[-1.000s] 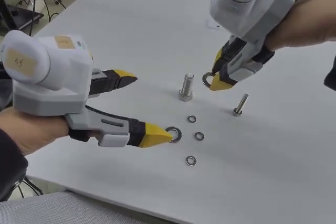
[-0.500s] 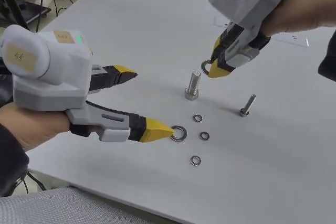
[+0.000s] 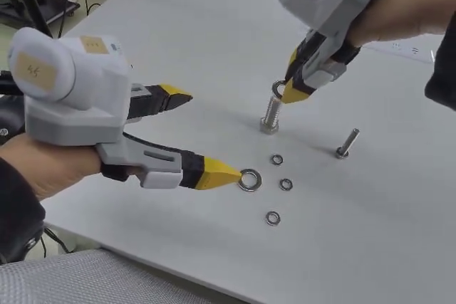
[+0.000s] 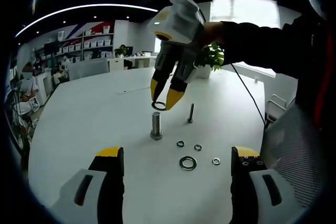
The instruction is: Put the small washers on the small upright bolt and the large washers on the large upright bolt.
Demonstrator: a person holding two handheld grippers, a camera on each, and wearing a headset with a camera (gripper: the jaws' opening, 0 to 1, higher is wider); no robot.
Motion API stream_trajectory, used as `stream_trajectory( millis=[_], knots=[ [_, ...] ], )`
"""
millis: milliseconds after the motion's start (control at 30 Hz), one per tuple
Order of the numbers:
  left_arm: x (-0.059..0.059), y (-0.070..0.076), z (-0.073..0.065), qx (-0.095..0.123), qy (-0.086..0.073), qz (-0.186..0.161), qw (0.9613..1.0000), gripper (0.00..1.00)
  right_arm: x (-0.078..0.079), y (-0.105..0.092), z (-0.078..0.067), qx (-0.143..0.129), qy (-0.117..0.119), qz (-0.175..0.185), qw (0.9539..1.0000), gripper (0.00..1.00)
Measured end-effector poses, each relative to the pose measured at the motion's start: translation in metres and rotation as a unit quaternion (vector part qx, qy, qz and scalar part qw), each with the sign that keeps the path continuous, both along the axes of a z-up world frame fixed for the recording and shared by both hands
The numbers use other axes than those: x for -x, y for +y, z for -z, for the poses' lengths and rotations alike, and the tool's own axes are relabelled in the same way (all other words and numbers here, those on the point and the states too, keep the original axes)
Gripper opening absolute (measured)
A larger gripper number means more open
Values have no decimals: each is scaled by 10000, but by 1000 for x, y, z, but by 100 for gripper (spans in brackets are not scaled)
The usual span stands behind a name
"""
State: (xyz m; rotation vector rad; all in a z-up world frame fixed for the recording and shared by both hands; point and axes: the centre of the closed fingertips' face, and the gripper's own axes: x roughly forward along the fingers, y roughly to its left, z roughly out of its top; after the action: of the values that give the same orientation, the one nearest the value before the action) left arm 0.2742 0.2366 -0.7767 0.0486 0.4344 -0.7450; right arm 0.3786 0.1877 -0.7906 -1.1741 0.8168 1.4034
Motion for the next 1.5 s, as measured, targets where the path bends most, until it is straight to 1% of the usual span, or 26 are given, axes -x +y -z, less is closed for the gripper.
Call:
stream_trajectory(
  millis=[133,200,267,800,933,1033,1133,1333,1500],
  knots=[
    [0,0,0,2,12,-7,10000,84,-3,0,4,42,56,-14,10000,23],
    [0,0,1,0,27,-6,10000,84,-8,1,8,49,63,-21,10000,23],
    [0,1,2,2,34,-8,10000,84,-7,2,7,73,85,-31,9999,23],
    [1,3,4,19,87,-24,10000,84,-4,4,19,229,171,-81,9996,23],
    [2,4,5,19,94,-25,10000,84,-6,4,25,312,182,-82,9993,23],
    [2,4,5,17,105,-25,9999,83,-5,3,27,337,198,-79,9992,23],
    [2,4,5,19,107,-21,9999,83,-6,5,33,388,199,-103,9990,23],
    [1,4,7,10,126,-21,9999,83,-7,5,40,439,248,-98,9987,23],
    [1,4,8,-6,140,-20,9999,83,-5,4,51,480,280,-88,9984,24]
  ],
)
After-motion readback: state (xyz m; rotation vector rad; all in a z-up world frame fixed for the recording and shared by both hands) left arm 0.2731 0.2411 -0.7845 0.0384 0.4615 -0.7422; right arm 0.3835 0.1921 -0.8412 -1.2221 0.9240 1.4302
